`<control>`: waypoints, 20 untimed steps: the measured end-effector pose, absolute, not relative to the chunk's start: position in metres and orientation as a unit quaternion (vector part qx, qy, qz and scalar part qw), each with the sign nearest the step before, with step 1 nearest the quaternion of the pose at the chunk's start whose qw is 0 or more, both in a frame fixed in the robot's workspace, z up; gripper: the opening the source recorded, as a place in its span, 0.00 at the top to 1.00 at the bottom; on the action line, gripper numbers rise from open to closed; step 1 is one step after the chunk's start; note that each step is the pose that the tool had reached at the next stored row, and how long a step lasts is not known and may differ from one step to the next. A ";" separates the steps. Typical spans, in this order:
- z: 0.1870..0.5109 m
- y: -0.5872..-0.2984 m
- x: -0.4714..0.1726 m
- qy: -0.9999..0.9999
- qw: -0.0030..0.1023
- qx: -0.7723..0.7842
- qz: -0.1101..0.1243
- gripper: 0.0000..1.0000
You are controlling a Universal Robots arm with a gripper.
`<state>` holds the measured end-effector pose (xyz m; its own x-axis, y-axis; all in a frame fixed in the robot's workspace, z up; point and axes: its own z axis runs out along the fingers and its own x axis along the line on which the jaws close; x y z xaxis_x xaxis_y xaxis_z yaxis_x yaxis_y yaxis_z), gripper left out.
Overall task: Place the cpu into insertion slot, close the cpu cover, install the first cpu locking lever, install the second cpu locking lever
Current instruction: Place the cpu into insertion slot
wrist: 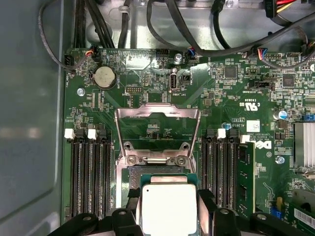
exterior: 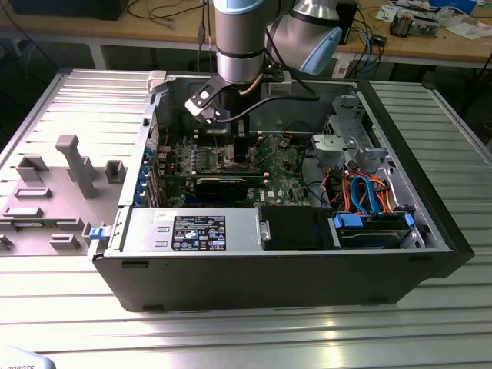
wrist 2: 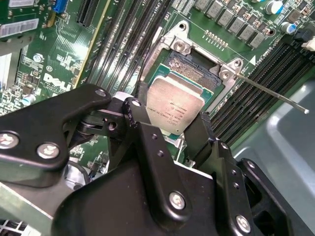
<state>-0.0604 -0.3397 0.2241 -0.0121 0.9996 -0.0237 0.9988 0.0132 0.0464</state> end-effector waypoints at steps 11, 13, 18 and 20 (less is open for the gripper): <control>0.202 -0.334 -0.064 0.709 0.025 0.705 0.008 0.46; 0.201 -0.333 -0.063 0.707 0.025 0.706 0.008 0.46; 0.200 -0.332 -0.064 0.706 0.025 0.708 0.008 0.46; 0.200 -0.332 -0.064 0.706 0.025 0.708 0.008 0.46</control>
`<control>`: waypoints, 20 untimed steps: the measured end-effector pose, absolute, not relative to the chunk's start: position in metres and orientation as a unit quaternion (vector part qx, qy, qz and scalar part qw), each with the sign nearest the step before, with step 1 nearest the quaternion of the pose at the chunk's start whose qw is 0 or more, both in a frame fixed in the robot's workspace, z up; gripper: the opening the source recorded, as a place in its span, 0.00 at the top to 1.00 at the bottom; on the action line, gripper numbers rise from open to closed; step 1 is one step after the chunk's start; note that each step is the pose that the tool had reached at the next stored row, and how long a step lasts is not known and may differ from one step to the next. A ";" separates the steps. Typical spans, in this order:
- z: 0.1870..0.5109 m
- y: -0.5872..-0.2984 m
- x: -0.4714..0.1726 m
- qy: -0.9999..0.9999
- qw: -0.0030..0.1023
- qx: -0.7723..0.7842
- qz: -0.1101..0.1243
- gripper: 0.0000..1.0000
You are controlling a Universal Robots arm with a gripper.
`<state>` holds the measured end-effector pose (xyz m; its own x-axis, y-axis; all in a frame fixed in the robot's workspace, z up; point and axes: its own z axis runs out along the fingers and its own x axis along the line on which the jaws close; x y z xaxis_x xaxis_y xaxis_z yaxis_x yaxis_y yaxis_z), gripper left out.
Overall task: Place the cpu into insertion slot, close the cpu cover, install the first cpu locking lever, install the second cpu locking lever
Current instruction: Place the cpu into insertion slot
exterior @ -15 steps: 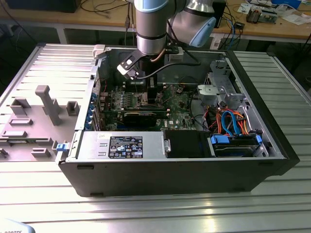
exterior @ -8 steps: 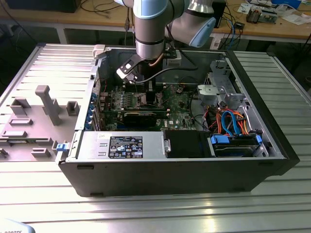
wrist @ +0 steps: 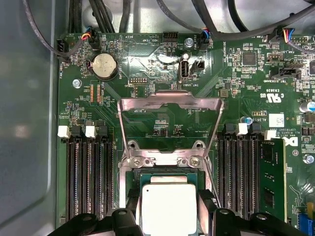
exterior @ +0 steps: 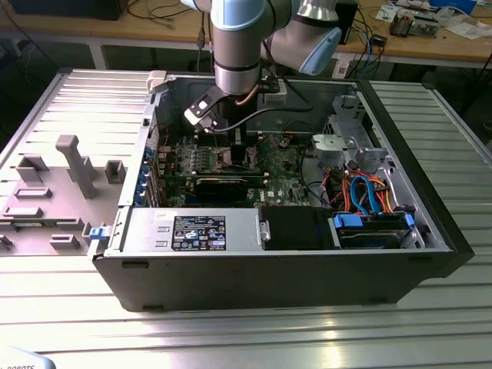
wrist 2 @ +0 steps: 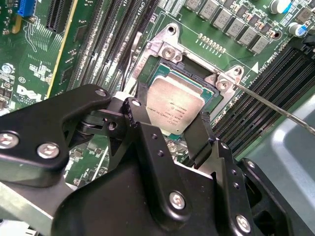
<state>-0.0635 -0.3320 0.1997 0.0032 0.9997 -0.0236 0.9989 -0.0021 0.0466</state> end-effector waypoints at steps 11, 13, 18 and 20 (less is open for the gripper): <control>0.197 -0.331 -0.064 0.705 0.025 0.708 0.008 0.46; 0.197 -0.331 -0.063 0.705 0.025 0.708 0.008 0.45; 0.197 -0.331 -0.064 0.705 0.025 0.708 0.008 0.38; 0.197 -0.331 -0.064 0.705 0.025 0.708 0.008 0.38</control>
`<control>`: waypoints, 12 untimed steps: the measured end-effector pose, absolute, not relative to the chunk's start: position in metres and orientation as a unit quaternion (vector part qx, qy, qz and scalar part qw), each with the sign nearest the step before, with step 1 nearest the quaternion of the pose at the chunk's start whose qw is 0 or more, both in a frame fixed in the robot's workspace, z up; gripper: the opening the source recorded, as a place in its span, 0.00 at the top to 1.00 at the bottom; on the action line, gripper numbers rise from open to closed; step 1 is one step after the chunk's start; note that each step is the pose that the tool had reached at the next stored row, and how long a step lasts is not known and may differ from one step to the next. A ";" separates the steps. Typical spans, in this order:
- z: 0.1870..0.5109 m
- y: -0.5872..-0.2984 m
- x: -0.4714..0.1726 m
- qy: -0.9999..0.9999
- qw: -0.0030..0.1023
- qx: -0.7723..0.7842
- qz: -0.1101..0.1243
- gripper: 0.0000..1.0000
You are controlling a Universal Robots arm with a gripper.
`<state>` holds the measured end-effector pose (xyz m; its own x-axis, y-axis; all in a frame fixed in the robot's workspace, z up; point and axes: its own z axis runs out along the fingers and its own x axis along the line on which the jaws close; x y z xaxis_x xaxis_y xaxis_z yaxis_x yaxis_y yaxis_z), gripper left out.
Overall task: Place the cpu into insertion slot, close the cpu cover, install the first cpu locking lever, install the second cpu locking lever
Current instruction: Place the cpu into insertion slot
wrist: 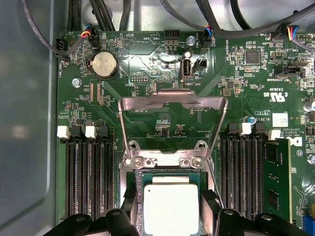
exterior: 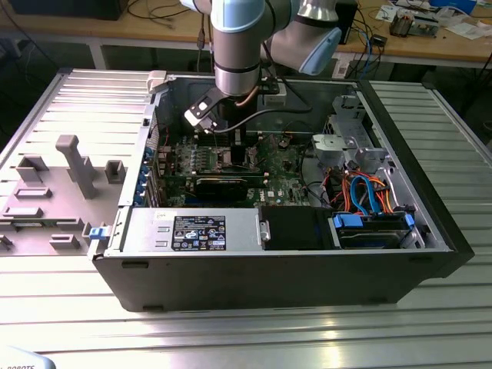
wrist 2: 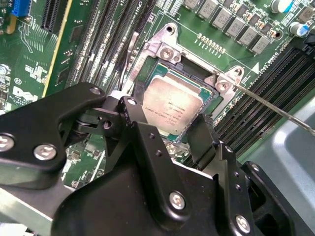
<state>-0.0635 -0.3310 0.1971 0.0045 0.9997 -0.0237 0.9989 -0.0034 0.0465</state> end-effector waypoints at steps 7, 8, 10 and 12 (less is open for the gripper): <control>0.205 -0.331 -0.064 0.705 0.025 0.708 0.008 0.38; 0.205 -0.331 -0.064 0.705 0.024 0.708 0.009 0.38; 0.204 -0.331 -0.064 0.705 0.024 0.708 0.009 0.38; 0.204 -0.331 -0.064 0.705 0.024 0.708 0.009 0.38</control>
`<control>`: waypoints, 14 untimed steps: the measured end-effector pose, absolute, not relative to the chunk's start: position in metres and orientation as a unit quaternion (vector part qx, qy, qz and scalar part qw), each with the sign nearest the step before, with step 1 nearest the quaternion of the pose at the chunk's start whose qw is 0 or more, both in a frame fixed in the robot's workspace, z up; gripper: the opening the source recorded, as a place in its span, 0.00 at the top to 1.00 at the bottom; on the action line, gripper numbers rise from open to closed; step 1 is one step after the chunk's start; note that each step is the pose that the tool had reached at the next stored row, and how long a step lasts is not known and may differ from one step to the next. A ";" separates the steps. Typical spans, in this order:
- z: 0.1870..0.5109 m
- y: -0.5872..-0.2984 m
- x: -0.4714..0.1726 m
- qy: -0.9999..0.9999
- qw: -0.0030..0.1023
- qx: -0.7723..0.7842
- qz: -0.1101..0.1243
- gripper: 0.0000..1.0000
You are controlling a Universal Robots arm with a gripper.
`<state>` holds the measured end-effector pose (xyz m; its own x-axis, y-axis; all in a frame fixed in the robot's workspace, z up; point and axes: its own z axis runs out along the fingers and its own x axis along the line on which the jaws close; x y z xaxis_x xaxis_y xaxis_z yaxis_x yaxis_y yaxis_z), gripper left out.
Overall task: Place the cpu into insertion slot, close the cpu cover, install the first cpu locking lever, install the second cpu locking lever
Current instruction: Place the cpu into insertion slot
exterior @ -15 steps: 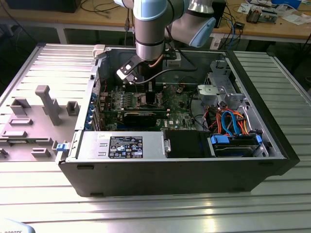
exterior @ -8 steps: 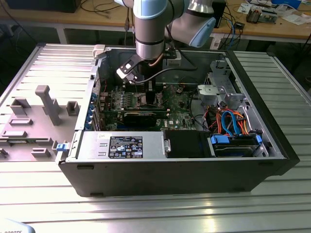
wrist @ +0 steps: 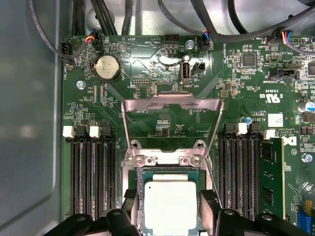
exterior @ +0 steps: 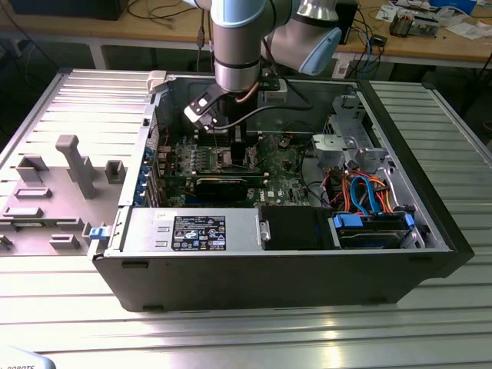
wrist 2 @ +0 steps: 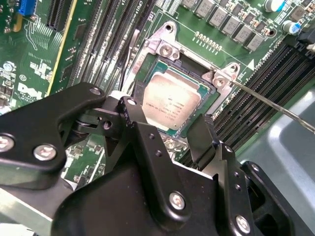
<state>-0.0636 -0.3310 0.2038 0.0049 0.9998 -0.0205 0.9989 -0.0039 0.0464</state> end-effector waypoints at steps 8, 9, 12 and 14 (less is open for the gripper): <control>0.202 -0.331 -0.064 0.705 0.022 0.708 0.010 0.38; 0.201 -0.331 -0.064 0.705 0.022 0.708 0.010 0.38; 0.201 -0.331 -0.065 0.705 0.023 0.708 0.010 0.38; 0.201 -0.331 -0.065 0.705 0.022 0.708 0.010 0.38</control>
<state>-0.0653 -0.3309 0.2006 0.0048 0.9998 -0.0170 0.9989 -0.0040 0.0465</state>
